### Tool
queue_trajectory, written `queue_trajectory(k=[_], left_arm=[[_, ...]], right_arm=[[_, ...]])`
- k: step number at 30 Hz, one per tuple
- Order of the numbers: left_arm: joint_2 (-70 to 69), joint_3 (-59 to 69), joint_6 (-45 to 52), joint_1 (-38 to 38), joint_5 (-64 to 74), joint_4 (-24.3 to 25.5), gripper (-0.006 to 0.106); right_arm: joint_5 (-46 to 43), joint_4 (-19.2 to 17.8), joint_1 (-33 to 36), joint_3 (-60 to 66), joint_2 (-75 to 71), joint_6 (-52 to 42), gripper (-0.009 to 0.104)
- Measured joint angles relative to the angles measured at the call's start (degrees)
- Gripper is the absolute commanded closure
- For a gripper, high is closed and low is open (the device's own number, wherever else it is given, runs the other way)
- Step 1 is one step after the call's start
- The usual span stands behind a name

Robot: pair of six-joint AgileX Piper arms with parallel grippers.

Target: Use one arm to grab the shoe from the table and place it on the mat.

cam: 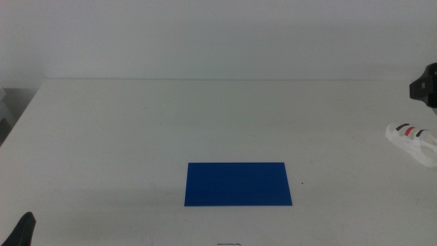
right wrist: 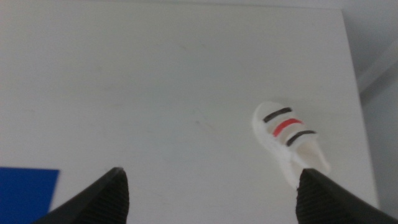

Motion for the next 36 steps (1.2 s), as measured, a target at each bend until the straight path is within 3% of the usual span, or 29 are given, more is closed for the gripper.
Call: queue_trajectory(k=[11,18,26,36], left_arm=[[0.0,0.0,0.0,0.0,0.0,0.0,0.007],[0.0,0.0,0.0,0.0,0.0,0.0,0.007],[0.0,0.0,0.0,0.0,0.0,0.0,0.007],[0.0,0.0,0.0,0.0,0.0,0.0,0.007]], right_arm=[[19.6,-9.6,0.0,-24.1,18.2,-1.8,0.001],[32.1,-15.5,-0.4,-40.0,34.0,-7.9,0.001],[32.7,-14.1,-5.6,-49.8,46.9,-16.3,0.001],[32.9,-3.4,-12.5,-50.5,55.4,-28.8,0.001]])
